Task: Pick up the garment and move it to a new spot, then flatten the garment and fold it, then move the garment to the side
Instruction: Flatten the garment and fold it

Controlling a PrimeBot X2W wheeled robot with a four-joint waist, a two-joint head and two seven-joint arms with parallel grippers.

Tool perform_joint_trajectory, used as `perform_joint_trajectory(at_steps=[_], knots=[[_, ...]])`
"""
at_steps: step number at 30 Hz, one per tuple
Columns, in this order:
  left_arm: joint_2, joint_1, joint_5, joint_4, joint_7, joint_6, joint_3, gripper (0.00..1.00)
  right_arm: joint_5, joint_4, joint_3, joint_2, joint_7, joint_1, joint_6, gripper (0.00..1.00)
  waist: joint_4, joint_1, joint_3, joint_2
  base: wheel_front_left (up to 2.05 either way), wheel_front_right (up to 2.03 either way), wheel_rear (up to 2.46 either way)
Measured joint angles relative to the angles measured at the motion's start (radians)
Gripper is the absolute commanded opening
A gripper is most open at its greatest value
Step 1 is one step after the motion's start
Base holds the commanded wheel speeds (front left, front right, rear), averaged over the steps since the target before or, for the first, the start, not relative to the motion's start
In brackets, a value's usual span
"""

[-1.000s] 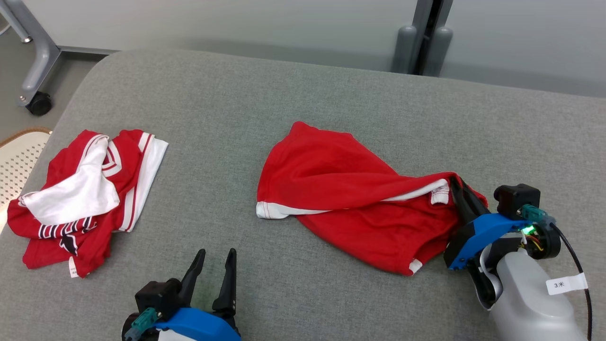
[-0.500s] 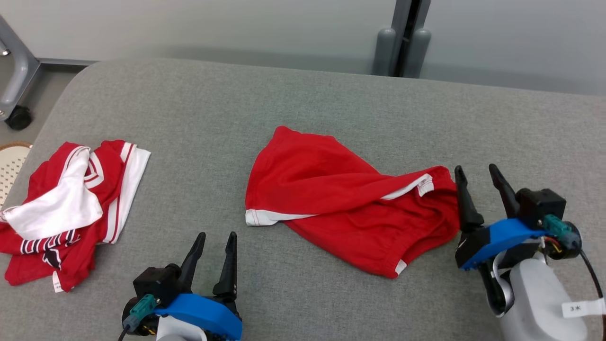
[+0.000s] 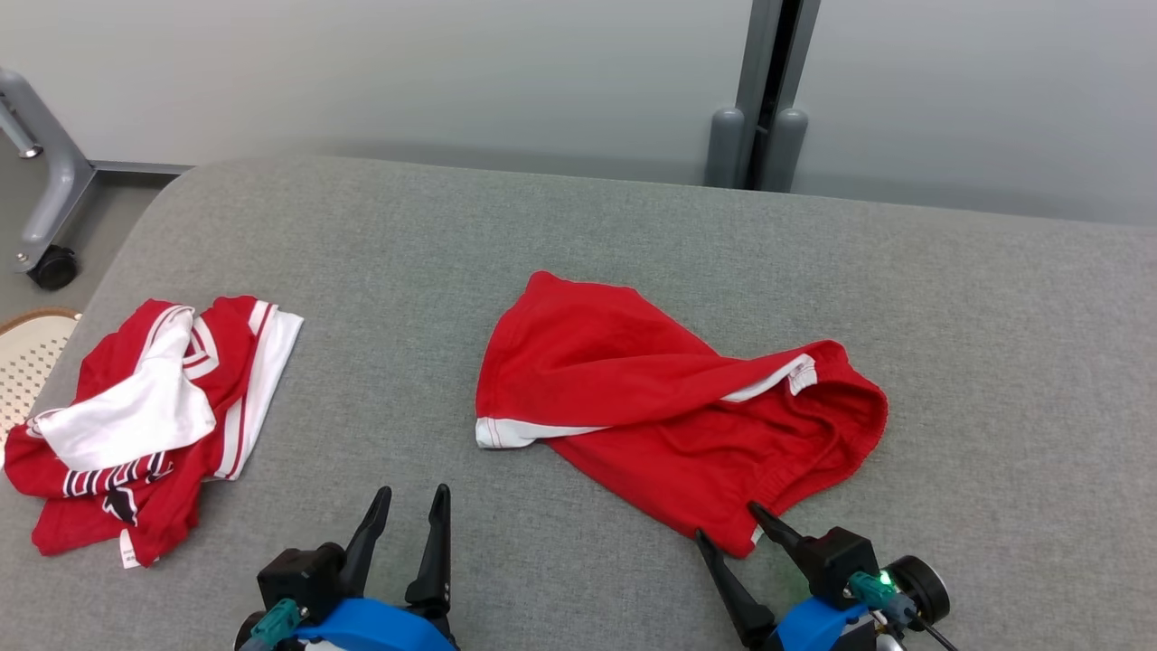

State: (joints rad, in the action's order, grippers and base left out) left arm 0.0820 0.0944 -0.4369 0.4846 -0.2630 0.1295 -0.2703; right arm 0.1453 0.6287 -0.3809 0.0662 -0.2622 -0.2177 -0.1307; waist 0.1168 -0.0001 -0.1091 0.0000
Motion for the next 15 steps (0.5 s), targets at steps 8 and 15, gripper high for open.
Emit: perform_joint_trajectory(at_steps=[8,15], knots=[[0.001,-0.011,0.006,0.001,0.0,0.0,0.015,1.0,-0.09,0.127,0.027,-0.009,-0.002,-0.05,0.0,0.18,0.021,0.0,0.005,0.0,0.0,0.0,0.0],[-0.003,-0.022,0.006,0.0,0.0,0.0,0.027,1.0,-0.086,0.107,0.027,0.002,-0.002,-0.033,0.0,0.0,-0.001,0.0,0.018,0.0,0.0,0.0,0.0]])
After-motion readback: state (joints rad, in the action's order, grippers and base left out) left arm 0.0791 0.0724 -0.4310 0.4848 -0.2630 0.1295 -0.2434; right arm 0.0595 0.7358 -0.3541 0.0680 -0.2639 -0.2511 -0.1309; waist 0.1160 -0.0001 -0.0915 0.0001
